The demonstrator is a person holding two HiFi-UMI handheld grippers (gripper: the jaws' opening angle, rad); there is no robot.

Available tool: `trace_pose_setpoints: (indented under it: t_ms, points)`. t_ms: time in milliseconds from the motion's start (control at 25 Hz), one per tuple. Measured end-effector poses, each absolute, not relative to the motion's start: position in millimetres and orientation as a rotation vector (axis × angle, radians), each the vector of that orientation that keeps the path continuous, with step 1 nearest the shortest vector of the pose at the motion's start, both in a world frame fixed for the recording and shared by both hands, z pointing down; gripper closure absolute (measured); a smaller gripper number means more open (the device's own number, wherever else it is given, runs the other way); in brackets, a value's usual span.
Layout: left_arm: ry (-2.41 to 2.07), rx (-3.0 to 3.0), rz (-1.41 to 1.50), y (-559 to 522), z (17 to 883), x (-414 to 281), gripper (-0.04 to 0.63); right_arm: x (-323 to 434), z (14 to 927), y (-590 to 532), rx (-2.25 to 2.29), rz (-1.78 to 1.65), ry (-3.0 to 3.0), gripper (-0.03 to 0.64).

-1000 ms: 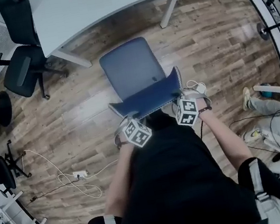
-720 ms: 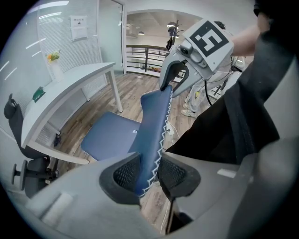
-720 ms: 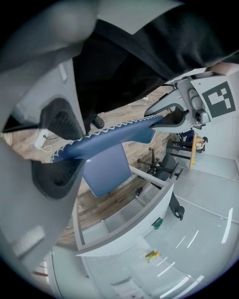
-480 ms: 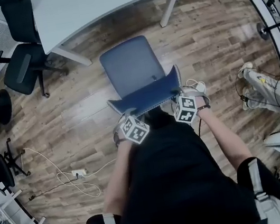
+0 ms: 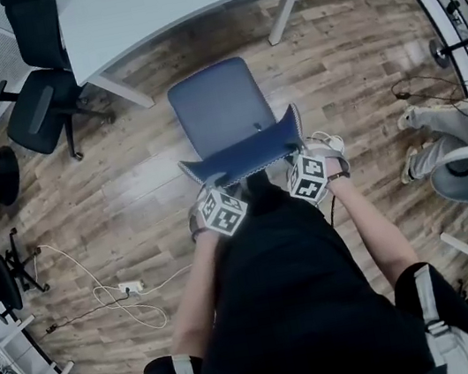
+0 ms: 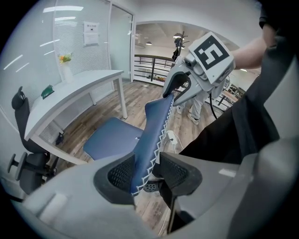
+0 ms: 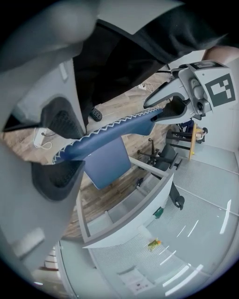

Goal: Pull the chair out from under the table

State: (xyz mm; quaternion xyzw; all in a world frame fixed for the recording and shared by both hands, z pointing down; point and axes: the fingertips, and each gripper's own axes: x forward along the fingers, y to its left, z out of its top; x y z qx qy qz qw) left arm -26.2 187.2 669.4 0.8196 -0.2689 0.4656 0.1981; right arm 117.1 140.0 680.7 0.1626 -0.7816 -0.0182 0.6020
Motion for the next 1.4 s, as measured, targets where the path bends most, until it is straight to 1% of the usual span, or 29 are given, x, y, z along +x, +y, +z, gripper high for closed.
trace_pose_setpoints:
  t_ms: [160,320,920,1240,1400]
  points:
    - [-0.754,2.318,1.31,184.9,666.7,-26.4,0.43,116.3,677.1,135.0,0.402,-0.054,-1.801,0.471]
    - [-0.784,2.343,1.294,181.0,665.0,-26.8,0.388,119.1,669.6,129.4,0.494,-0.046,-1.819,0.471]
    - [-0.799,2.413,1.325,177.7,661.8,-27.7,0.382,120.5,667.7,125.7,0.529,-0.112,-1.786,0.472]
    - [-0.933,2.365,1.267,175.5,639.7,-38.4,0.382,128.3,650.8,132.0,0.51,-0.098,-1.873,0.497]
    - [-1.016,2.303,1.201,177.3,627.2,-34.6,0.382,136.9,636.7,126.5,0.518,-0.115,-1.921,0.52]
